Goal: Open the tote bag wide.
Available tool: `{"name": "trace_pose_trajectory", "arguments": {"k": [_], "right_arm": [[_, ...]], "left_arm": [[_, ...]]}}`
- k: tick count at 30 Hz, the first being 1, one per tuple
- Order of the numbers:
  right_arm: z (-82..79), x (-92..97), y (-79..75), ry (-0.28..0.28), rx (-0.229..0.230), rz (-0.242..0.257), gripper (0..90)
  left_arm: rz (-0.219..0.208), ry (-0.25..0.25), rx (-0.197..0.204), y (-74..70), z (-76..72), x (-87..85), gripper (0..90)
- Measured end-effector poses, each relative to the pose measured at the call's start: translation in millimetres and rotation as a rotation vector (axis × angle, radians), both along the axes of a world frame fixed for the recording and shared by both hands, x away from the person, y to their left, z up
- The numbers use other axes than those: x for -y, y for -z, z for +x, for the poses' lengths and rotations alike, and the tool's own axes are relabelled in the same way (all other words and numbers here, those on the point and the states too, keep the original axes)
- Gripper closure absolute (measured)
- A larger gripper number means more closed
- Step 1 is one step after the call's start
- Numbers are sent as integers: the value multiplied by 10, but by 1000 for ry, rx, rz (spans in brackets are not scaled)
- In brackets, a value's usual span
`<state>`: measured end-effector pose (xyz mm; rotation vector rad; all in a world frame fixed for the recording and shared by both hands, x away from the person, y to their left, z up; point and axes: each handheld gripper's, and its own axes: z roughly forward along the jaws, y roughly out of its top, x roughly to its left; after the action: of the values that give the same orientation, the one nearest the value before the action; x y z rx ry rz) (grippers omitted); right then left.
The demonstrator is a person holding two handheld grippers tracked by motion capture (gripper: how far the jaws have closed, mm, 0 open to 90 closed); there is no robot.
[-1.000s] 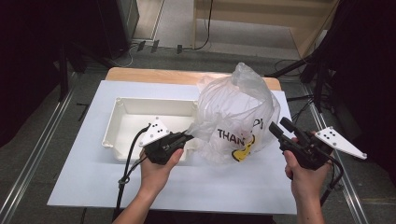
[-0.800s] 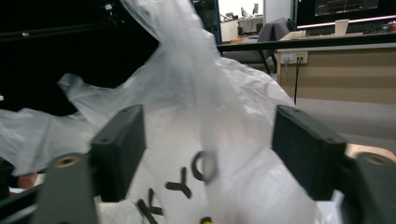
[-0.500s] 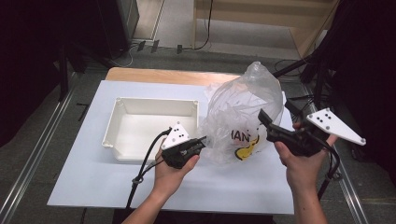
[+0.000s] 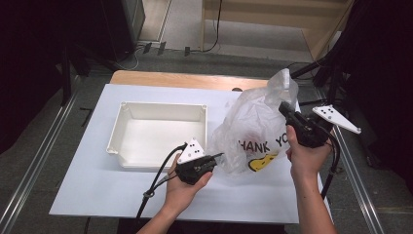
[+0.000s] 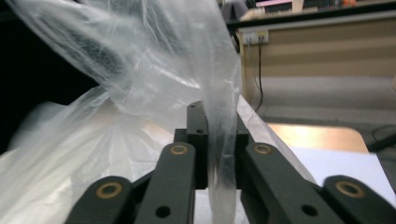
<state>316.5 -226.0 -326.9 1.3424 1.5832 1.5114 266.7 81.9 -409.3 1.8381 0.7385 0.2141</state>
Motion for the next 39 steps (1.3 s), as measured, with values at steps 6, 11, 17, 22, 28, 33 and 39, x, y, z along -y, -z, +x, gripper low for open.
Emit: {"name": "trace_pose_trajectory", "arguments": {"k": [6,11,17,22,28,33,39], "right_arm": [[198,111,382,30,-110,-36,896],[308,174,710,37,-197,-49,895],[386,229,987,58,-282,-62,893],[445,263,1171,74,-342,-109,894],[461,327,1499,108,-437,-145,896],[396,385,1569,108,-420,-121,697],[178,433,1388,19,-344,-117,433]], "left_arm": [[46,-1,-33,233,-46,72,900],[81,-3,-65,413,-93,121,900],[132,-24,-122,590,-60,125,900],[183,-63,-151,617,-29,132,900],[236,-105,-183,649,-15,148,900],[260,-114,-173,662,-34,177,900],[245,-111,-172,662,-43,161,858]]}}
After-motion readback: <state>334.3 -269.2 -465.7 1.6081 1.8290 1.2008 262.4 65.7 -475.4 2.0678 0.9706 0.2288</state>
